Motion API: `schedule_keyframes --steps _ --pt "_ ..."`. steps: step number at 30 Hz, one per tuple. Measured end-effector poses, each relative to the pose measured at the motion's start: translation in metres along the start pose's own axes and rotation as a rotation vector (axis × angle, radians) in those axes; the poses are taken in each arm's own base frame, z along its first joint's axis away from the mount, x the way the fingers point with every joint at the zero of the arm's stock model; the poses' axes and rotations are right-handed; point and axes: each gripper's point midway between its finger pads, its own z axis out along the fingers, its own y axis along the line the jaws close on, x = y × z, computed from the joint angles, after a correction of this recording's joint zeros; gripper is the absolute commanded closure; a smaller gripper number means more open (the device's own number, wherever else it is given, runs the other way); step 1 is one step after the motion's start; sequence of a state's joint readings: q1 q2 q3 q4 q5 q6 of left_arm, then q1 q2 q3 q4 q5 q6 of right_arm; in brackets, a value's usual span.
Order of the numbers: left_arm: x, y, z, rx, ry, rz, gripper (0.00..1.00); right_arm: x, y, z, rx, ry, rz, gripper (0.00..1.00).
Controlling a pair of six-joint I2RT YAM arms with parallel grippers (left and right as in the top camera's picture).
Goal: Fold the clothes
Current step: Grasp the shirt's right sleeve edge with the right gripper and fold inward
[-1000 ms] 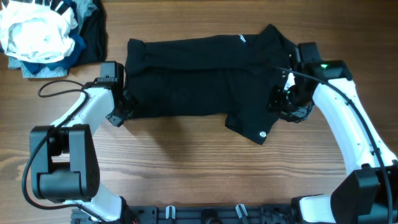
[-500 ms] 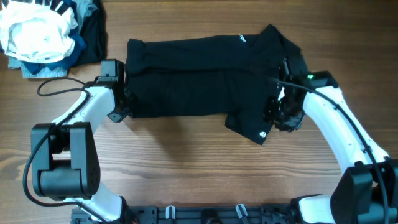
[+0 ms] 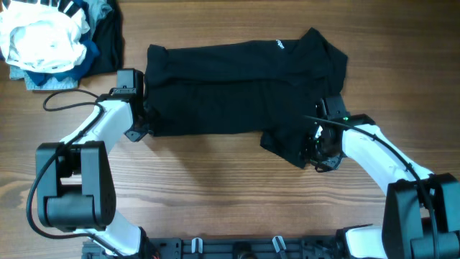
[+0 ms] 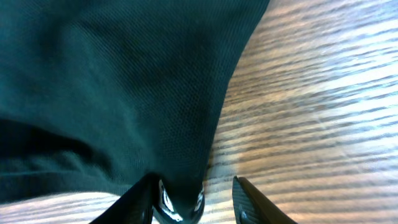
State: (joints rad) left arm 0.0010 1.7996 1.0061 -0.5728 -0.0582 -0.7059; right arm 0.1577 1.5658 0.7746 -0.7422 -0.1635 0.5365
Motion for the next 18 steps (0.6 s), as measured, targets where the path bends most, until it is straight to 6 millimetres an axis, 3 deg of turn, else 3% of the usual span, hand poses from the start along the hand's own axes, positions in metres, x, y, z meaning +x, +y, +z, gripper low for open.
schedule_keyframes --steps 8,11,18 --pt "0.0001 0.0000 0.0001 0.000 0.000 0.000 0.96 0.0066 0.0050 0.0057 -0.046 0.022 0.002 0.72" --pt "-0.0001 0.0000 0.0001 0.000 0.000 0.000 0.96 0.0051 0.0080 0.0059 -0.061 0.017 0.015 0.96" --pt "0.0006 0.0007 -0.0007 -0.005 0.005 0.043 0.96 0.0070 0.0078 0.0053 -0.063 0.028 0.028 0.96"
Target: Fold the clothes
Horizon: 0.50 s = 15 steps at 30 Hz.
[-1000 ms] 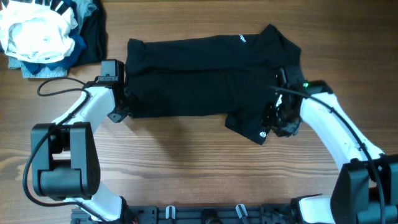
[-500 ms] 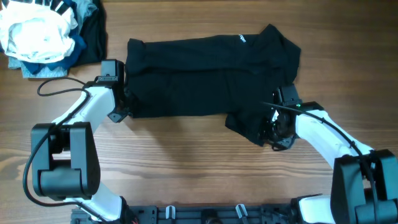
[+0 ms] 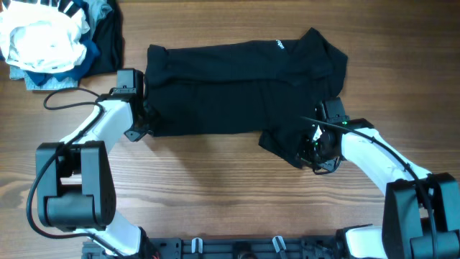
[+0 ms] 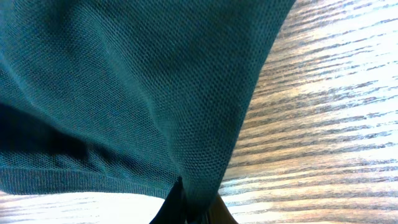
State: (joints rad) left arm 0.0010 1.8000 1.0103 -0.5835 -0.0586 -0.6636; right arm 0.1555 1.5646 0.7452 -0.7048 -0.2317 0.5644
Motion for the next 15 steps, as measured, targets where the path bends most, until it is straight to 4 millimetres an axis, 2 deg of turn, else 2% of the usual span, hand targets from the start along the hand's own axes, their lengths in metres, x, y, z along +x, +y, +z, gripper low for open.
schedule_keyframes --steps 2,5,6,7,10,12,15 --pt "0.004 0.003 -0.002 -0.019 0.021 0.018 0.96 0.004 -0.004 -0.004 0.016 0.025 0.012 0.96" --pt "0.013 0.013 -0.010 -0.068 0.075 0.053 0.96 0.000 -0.009 -0.026 0.027 0.046 0.028 0.96" --pt "0.014 0.014 -0.013 -0.074 0.081 0.063 0.96 -0.006 -0.009 -0.039 0.022 0.035 0.033 0.96" --pt "0.013 0.014 -0.019 -0.074 0.081 0.073 0.96 -0.014 -0.009 -0.062 0.012 0.016 0.035 0.96" --pt "-0.002 0.004 -0.056 -0.019 0.018 0.109 0.96 -0.029 -0.009 -0.101 -0.016 -0.047 0.030 0.96" --pt "-0.008 0.000 -0.079 0.015 -0.025 0.120 0.96 -0.031 -0.011 -0.124 -0.024 -0.070 0.029 0.96" --pt "-0.010 0.000 -0.109 0.051 -0.072 0.130 0.96 -0.025 -0.014 -0.145 -0.027 -0.085 0.013 0.96"
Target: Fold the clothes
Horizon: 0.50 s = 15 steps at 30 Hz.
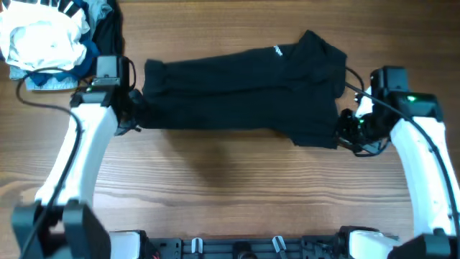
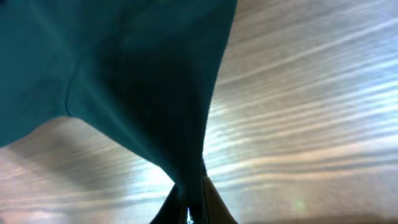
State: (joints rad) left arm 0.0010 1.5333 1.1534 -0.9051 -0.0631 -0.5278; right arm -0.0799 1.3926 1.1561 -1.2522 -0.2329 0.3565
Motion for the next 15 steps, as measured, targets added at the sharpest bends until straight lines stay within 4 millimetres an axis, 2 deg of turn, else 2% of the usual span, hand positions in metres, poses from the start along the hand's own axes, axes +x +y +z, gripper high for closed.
schedule_keyframes --steps 5,7,11,15 --pt "0.007 0.009 -0.023 -0.004 -0.014 0.022 0.96 0.013 -0.002 -0.015 0.001 0.003 -0.025 0.96" --pt "0.009 0.011 -0.027 -0.009 -0.016 0.029 0.96 0.010 0.000 -0.022 -0.011 -0.034 -0.043 0.96" --pt "0.006 0.010 -0.028 -0.002 -0.031 0.032 0.96 -0.014 0.013 -0.033 -0.061 -0.156 -0.079 0.96" --pt "-0.005 0.003 -0.029 0.023 -0.076 0.032 0.96 -0.049 0.028 -0.036 -0.109 -0.272 -0.112 0.96"
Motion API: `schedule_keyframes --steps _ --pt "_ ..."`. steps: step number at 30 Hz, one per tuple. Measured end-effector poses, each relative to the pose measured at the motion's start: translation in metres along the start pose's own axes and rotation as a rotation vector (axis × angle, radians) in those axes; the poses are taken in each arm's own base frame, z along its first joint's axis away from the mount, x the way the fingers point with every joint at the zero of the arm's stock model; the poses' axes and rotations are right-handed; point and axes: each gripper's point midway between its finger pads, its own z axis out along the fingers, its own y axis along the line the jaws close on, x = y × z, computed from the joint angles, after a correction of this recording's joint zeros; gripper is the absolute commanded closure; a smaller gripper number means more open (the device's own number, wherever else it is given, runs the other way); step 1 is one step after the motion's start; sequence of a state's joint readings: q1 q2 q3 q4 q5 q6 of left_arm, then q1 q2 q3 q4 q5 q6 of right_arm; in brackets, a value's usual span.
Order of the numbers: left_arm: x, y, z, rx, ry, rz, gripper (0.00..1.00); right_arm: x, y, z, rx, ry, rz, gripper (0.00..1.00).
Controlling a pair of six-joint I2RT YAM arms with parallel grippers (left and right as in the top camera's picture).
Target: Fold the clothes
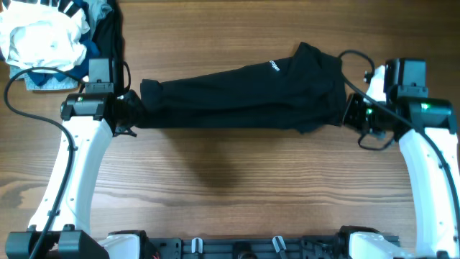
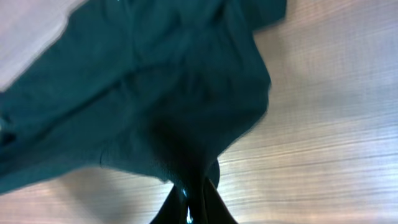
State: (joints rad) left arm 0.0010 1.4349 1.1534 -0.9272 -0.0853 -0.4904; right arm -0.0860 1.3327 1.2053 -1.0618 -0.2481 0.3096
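A dark shirt (image 1: 244, 93) hangs stretched in a long band between my two grippers, above the middle of the table. My left gripper (image 1: 135, 113) is shut on its left end. At the right end my right gripper (image 1: 349, 115) is shut on the cloth. In the right wrist view the shirt (image 2: 155, 106) spreads away from the shut right gripper (image 2: 193, 208), its fingertips pinching a fold of fabric, with the wood below it.
A pile of other clothes (image 1: 50, 36), white, blue and dark, lies at the table's far left corner. Bare wooden table (image 1: 230, 187) shows in front of the shirt. Cables run from both arms.
Both grippers have moved further apart and toward the back. The shirt is drawn into a narrower, tauter band, and its lower right flap no longer hangs down.
At first the shirt lay flat, my left gripper at its left edge and my right gripper open around its lower right corner. Then the right gripper was shut on that corner. Then both arms held the shirt off the table, and now it is stretched between them.
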Motion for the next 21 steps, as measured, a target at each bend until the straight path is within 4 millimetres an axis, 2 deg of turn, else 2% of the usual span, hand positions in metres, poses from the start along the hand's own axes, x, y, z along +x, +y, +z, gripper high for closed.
schedule_keyframes --steps 4,8,15,21 --pt "-0.018 -0.006 0.002 0.014 -0.074 -0.007 0.96 -0.025 0.003 0.023 -0.016 -0.031 -0.010 0.96" --pt "-0.036 -0.012 0.015 0.012 -0.126 -0.013 0.96 -0.046 0.002 0.056 -0.026 -0.041 -0.014 0.96" --pt "-0.040 -0.015 0.053 -0.024 -0.104 -0.009 0.96 -0.070 0.004 0.102 -0.068 -0.057 -0.038 0.96" --pt "-0.045 -0.021 0.085 -0.028 -0.099 -0.008 0.96 -0.085 0.009 0.126 -0.101 -0.089 -0.065 0.96"
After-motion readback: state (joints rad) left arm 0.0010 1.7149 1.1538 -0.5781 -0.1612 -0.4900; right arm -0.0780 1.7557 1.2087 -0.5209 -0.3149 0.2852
